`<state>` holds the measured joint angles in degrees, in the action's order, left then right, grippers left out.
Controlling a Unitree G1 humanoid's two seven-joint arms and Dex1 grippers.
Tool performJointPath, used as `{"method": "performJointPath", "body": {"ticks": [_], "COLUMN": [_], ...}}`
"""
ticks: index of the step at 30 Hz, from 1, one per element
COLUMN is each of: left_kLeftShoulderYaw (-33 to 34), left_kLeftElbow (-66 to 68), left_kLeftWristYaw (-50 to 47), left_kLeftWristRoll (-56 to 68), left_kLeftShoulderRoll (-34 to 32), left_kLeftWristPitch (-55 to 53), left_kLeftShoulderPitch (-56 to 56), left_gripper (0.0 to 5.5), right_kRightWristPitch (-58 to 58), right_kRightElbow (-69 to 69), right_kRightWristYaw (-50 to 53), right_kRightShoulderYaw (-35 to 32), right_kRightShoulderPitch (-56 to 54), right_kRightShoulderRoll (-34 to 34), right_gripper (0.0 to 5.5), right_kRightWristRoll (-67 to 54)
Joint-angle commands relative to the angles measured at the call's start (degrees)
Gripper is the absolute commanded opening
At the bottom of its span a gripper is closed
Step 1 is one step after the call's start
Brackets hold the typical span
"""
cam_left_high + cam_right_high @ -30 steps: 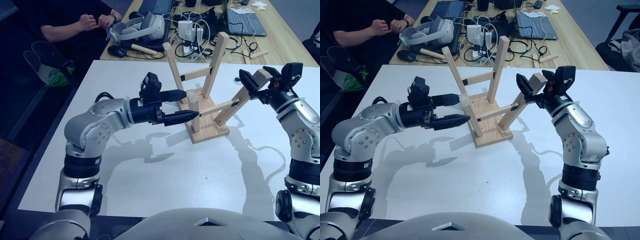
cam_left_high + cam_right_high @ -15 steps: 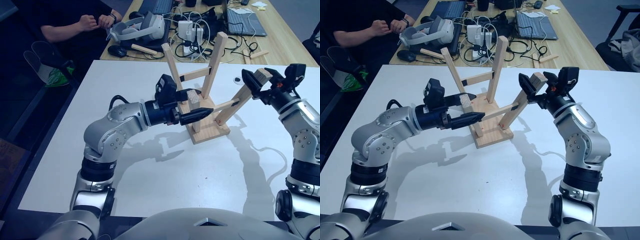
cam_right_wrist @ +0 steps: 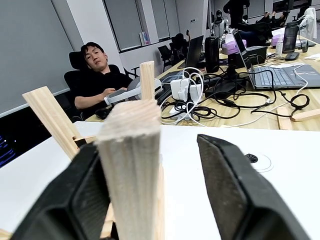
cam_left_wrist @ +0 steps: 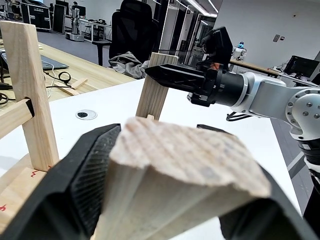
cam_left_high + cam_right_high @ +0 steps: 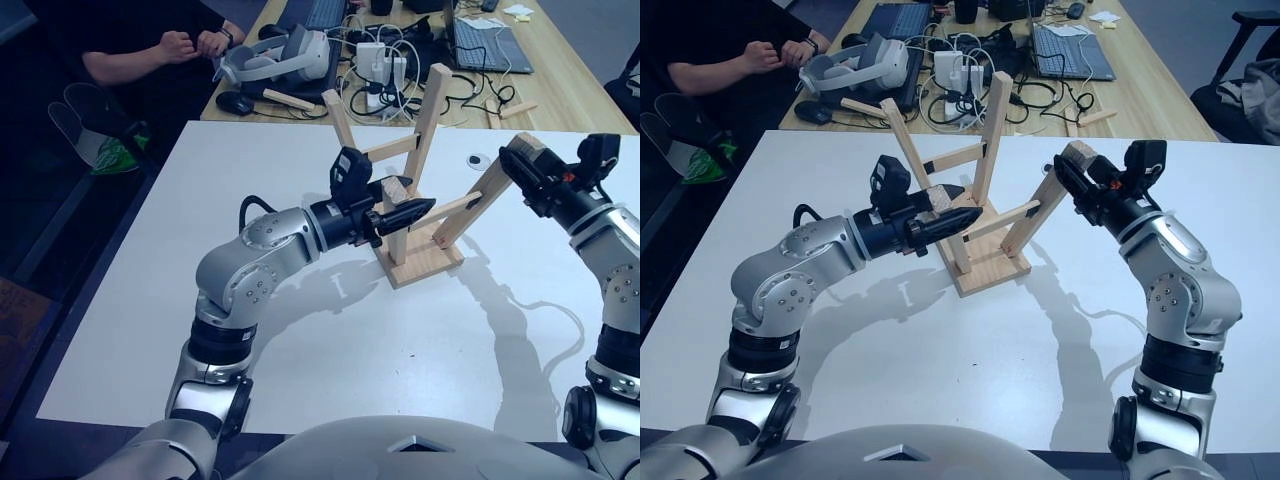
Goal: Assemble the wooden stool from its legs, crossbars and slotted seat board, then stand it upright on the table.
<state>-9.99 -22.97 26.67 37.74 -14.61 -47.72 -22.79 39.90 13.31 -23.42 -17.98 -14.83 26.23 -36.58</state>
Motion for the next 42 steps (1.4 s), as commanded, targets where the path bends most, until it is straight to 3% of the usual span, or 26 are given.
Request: {"method": "performJointPath", "body": {"ticks": [1,7,17,24,25,31,38,42], "left_kLeftShoulderYaw": [-1.8,-2.3,-2.7,-2.5,-2.5,-1.8,-1.6,-1.6], "left_kLeftElbow": [0.7,0.8,0.8,0.1,0.0,0.4,1.3,1.2], "left_kLeftWristYaw": [-0.6,-1.0,-1.4,-1.5,-1.5,-1.9,-1.8,-1.5], "left_kLeftWristRoll": [-0.7,-1.0,-1.6,-1.0,-0.9,-0.7,-1.1,-1.0], "left_kLeftShoulderRoll": [-0.4,-1.0,-1.9,-1.4,-1.3,-0.5,-0.1,0.3], "left_kLeftWristPitch": [-2.9,-4.1,-5.0,-5.5,-5.5,-5.1,-4.4,-4.2], "left_kLeftShoulderPitch": [1.4,1.1,1.2,1.0,1.0,0.5,0.3,0.3], "left_gripper": [2.55,2.53,2.49,2.49,2.49,2.48,2.48,2.48], "right_kRightWristPitch": [-1.4,-2.2,-4.0,-5.5,-6.2,-2.8,-7.5,-9.1], "right_kRightElbow": [0.6,0.7,0.5,0.5,0.3,-8.8,-7.6,-6.3], "right_kRightWristYaw": [-0.8,-1.4,-2.8,-2.7,-2.8,-2.1,-1.7,-0.9], "right_kRightShoulderYaw": [0.2,0.2,-0.6,2.3,3.3,13.7,8.0,5.8], "right_kRightShoulderPitch": [2.0,2.5,9.1,9.5,9.5,11.1,7.5,5.8], "right_kRightShoulderRoll": [1.2,1.0,1.6,2.9,3.7,11.0,4.7,2.3], "right_gripper": [2.07,1.11,1.05,1.05,1.46,2.58,3.81,3.85], "right_kRightWristRoll": [1.6,1.2,1.1,3.7,5.1,17.7,11.5,10.4]}}
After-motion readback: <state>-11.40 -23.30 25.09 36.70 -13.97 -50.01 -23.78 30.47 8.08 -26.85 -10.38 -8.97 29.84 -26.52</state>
